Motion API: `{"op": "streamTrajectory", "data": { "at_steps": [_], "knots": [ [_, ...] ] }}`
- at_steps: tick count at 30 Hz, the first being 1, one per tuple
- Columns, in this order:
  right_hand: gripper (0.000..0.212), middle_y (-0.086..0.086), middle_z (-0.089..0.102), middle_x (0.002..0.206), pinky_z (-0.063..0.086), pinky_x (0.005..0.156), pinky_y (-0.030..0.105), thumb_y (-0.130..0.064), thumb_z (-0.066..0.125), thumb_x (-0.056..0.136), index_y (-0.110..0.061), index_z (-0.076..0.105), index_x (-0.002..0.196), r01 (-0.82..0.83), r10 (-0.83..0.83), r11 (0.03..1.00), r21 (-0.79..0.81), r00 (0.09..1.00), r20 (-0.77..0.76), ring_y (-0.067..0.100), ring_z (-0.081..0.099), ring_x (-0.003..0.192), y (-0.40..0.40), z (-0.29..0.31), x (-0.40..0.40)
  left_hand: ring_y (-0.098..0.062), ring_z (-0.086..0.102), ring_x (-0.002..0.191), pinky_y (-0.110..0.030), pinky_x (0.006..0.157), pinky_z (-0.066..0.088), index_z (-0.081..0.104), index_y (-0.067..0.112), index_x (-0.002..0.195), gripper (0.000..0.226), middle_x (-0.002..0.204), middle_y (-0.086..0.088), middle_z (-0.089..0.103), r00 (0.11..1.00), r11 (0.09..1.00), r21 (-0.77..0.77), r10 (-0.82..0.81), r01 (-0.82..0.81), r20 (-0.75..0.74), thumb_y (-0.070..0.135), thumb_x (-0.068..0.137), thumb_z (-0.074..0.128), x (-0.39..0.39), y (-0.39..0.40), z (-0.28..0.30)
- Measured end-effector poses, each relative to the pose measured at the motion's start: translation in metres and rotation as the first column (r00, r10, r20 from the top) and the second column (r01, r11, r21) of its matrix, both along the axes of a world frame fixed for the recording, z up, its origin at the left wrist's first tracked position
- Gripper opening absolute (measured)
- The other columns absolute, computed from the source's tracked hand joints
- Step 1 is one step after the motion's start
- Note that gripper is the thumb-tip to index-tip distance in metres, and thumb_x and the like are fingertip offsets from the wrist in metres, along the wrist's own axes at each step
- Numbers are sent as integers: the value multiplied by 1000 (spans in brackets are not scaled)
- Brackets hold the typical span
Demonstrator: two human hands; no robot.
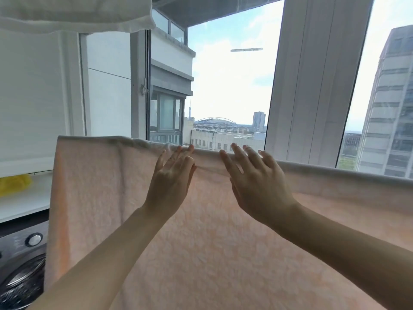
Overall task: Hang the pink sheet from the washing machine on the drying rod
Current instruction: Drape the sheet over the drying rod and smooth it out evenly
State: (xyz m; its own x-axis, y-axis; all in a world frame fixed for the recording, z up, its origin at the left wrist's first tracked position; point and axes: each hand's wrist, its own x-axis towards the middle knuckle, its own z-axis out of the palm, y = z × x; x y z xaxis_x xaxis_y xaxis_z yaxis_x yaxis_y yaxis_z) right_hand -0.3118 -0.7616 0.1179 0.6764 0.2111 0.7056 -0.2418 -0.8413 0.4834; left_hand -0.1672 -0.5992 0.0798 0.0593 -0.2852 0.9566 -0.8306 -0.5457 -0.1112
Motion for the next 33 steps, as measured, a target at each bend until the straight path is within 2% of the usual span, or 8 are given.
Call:
{"op": "streamTrajectory", "data": {
  "at_steps": [4,9,15,18,23,26,29,33],
  "knots": [
    [70,23,42,145,41,102,54,-21,65,85,-7,35,146,42,-42,999,-8,996,-76,43,47,127,26,5,19,-33,57,119,-59,107,37,63,6,93,29,124,-14,65,1000,999,-43,12,-12,2,28,100,45,-5,3,6],
    [64,21,20,156,34,109,50,-19,43,99,-5,9,151,59,-67,995,-77,992,-105,41,35,136,48,12,35,-27,73,75,-53,105,39,66,5,91,31,80,-11,74,998,995,-81,56,-53,30,30,97,48,-10,12,12],
    [63,18,38,149,47,98,47,-18,54,94,-5,27,148,96,-105,992,-83,989,-108,39,54,119,54,14,46,-18,70,61,-54,107,40,67,6,94,25,74,-6,72,1000,998,-62,1,0,8,28,95,54,-5,19,9],
    [66,18,56,133,54,83,46,-16,74,78,-4,48,138,54,-59,996,-64,996,-71,37,64,98,47,11,46,-18,71,67,-55,110,36,64,9,95,24,87,-4,75,1000,999,-31,-15,15,2,29,98,52,1,23,9],
    [66,19,57,131,53,79,47,-9,71,78,-1,46,138,-15,12,997,-81,999,-36,38,63,91,38,8,42,-21,67,106,-57,110,35,64,11,99,9,104,-3,73,986,992,-73,-108,99,-125,15,93,59,18,37,12],
    [65,19,55,132,53,80,47,-6,67,79,-1,44,140,-40,38,995,-88,999,-25,38,61,91,34,7,39,-22,62,104,-56,100,45,63,9,106,19,104,-4,69,979,992,-113,-79,58,-190,-2,91,59,32,48,19],
    [62,19,55,132,53,78,47,-5,63,80,-1,44,140,-69,69,992,-104,998,-6,37,61,90,31,6,37,-24,59,106,-51,94,49,63,11,112,21,109,-4,67,968,996,-77,-60,42,-245,6,92,61,50,57,31],
    [59,19,54,133,52,78,46,-6,56,83,-2,43,141,-85,86,991,-106,996,5,36,60,90,28,5,37,-23,64,102,-51,110,36,67,9,104,19,108,-5,70,948,994,-44,-106,97,-300,15,87,69,62,61,42]
  ]
}}
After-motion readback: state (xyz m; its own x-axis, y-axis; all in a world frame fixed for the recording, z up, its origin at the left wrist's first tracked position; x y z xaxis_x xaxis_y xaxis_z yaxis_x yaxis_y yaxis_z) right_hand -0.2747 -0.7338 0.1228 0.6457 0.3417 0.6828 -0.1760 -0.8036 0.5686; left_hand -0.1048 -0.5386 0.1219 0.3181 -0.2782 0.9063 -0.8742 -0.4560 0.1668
